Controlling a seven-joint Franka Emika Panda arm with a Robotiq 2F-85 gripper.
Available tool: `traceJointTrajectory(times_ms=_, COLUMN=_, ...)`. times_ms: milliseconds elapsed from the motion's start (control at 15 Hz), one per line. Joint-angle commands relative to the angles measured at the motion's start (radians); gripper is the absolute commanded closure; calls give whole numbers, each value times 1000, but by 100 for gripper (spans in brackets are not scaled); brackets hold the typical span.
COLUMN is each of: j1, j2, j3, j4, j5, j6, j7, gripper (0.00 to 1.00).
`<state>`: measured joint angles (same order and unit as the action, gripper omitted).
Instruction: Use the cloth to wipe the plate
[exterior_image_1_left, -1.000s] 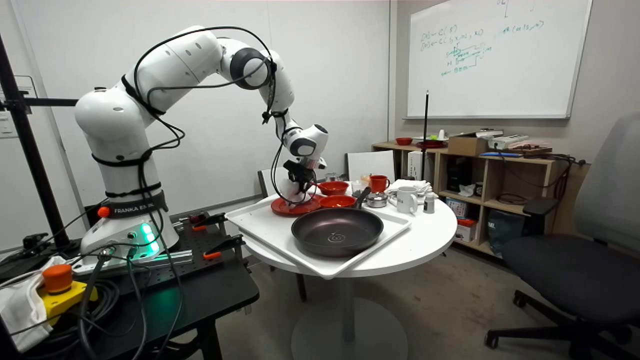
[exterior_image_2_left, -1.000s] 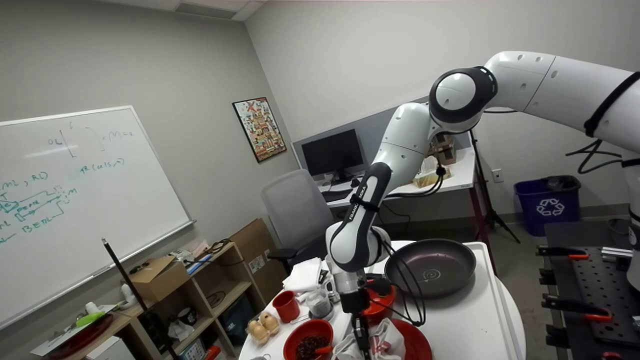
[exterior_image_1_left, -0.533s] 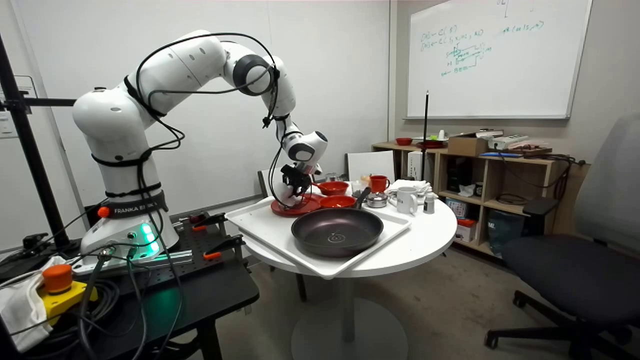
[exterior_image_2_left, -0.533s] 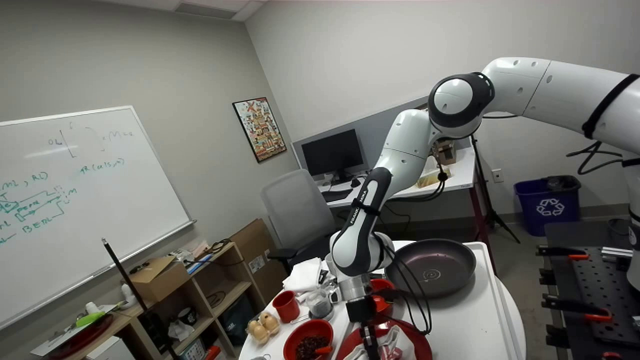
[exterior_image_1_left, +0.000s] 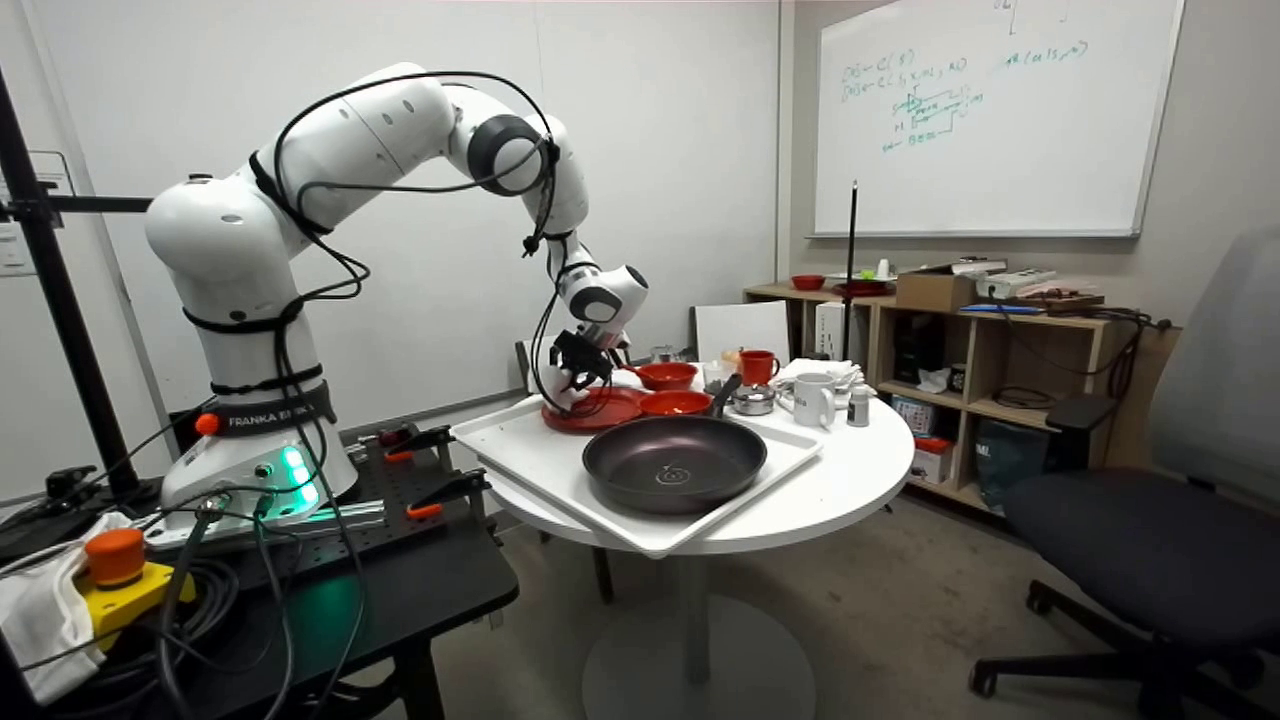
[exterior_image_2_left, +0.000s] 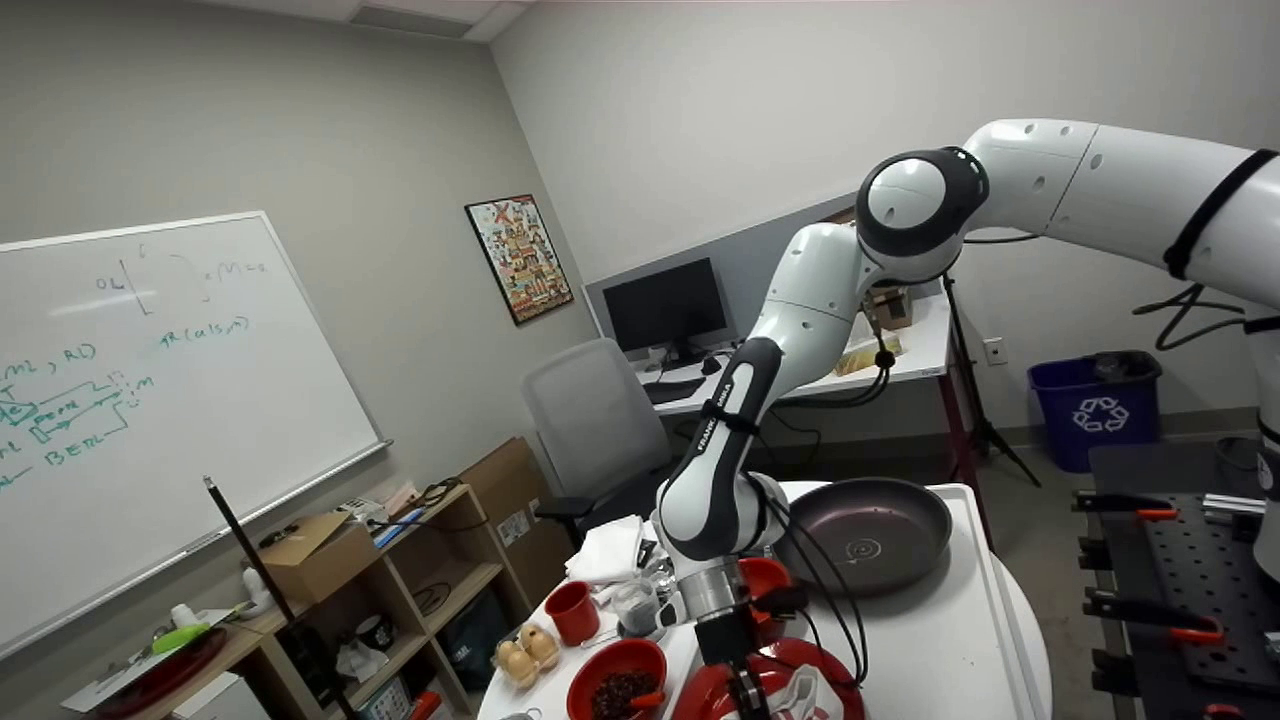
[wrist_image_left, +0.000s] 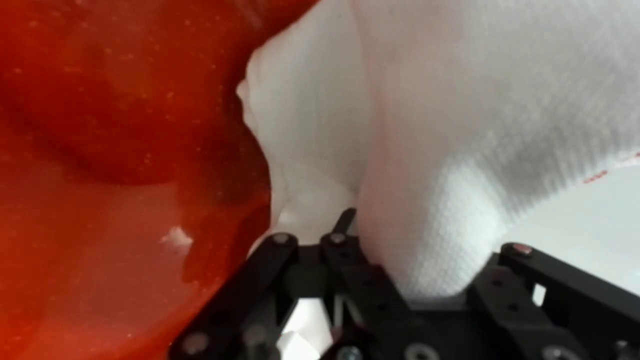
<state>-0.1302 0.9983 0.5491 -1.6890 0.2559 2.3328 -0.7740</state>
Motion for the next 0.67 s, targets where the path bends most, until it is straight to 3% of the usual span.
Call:
traceJointTrajectory(times_ms=0, j1=6, j2=2, j3=19, j4=11, j5=37, j6=-42, j7=-77, gripper=90)
traceJointTrajectory(times_ms=600, j1=25, j2=-46, j3=61, j4=-65, j5=64, j6=-13, j7=-175, gripper=90)
